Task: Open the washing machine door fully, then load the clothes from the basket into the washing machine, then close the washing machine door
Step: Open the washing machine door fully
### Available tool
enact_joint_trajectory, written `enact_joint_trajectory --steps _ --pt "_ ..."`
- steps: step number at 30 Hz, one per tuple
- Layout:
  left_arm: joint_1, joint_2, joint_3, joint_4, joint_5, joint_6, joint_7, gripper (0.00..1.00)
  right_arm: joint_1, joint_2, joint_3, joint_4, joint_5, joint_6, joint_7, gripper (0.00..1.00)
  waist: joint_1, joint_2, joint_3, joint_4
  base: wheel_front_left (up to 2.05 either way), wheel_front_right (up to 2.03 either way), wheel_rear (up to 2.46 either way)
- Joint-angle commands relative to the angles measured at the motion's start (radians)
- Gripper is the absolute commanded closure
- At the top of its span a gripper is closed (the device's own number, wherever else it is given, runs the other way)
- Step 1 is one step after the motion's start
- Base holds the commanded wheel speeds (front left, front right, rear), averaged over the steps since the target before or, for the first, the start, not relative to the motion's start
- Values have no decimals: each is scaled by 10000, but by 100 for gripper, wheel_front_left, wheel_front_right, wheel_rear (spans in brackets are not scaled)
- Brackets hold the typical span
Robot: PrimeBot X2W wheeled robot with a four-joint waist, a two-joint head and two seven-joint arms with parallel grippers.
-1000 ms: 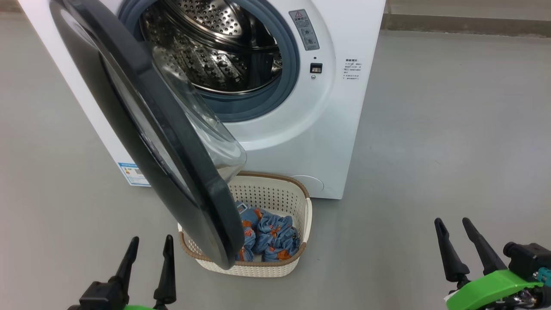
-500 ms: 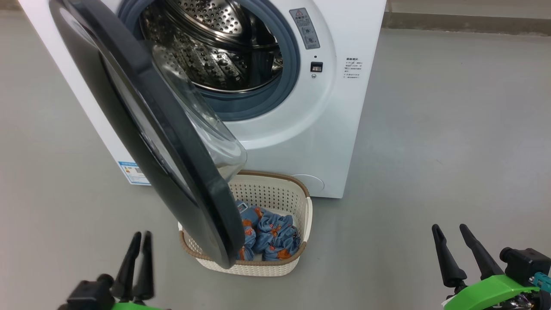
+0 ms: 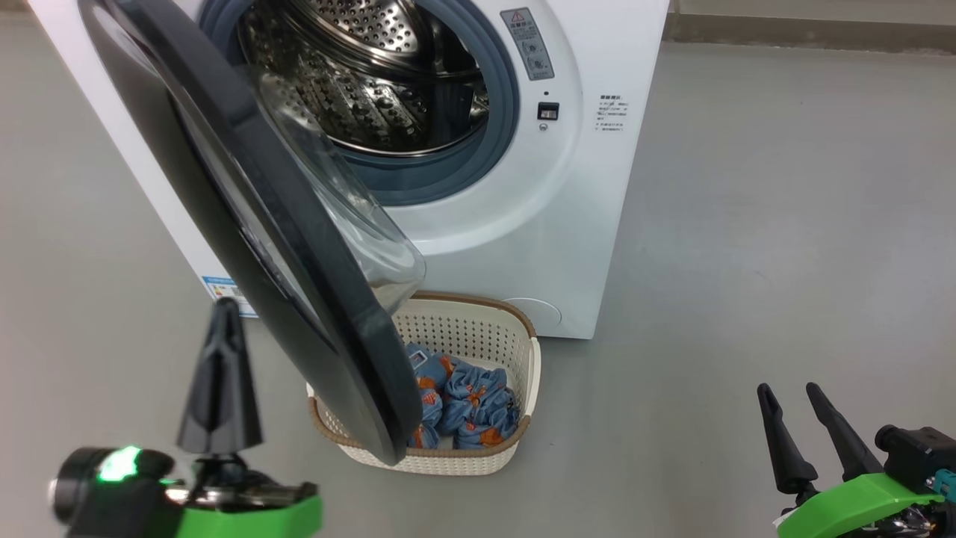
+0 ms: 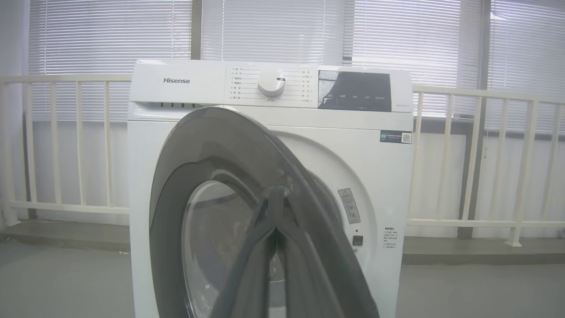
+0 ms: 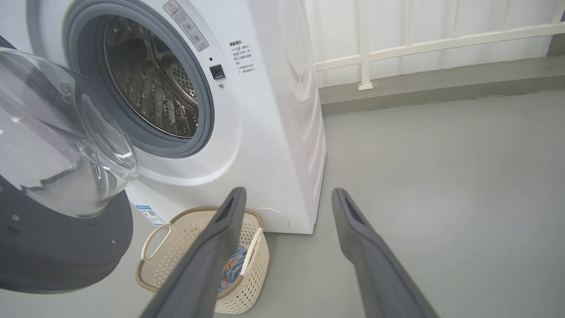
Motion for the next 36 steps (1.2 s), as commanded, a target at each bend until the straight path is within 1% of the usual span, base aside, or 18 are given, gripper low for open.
enact_joint_trajectory --steps 1,5,12,16,22,26,32,36 --pt "-260 89 -88 -564 -20 94 -61 100 -71 -238 180 -265 -186 58 -124 0 0 0 37 -36 0 0 0" --pt "-343 89 -1020 -676 -503 107 -61 100 -120 -244 191 -289 -229 58 -124 0 0 0 111 -115 0 0 0" --pt "-755 89 -2376 314 -863 -207 -61 100 -221 -239 180 -346 -304 58 -124 0 0 0 321 -221 0 0 0" --pt "-1017 89 -2877 1061 -1183 -283 -61 100 -284 -232 175 -345 -280 58 -124 0 0 0 421 -260 0 0 0" --pt "-1308 89 -3085 1831 -1616 -237 -61 100 -327 -247 196 -345 -229 58 -124 0 0 0 467 -311 0 0 0" --pt "-1427 89 -3152 2535 -1869 -285 -61 100 -355 -233 203 -341 -227 58 -124 0 0 0 467 -353 0 0 0" --pt "-1552 89 -3034 3433 -2093 -345 -61 100 -366 -256 238 -335 -175 58 -124 0 0 0 456 -388 0 0 0" --pt "-1661 89 -2907 3736 -2246 -326 -61 100 -335 -271 220 -342 -180 58 -124 0 0 0 441 -357 0 0 0"
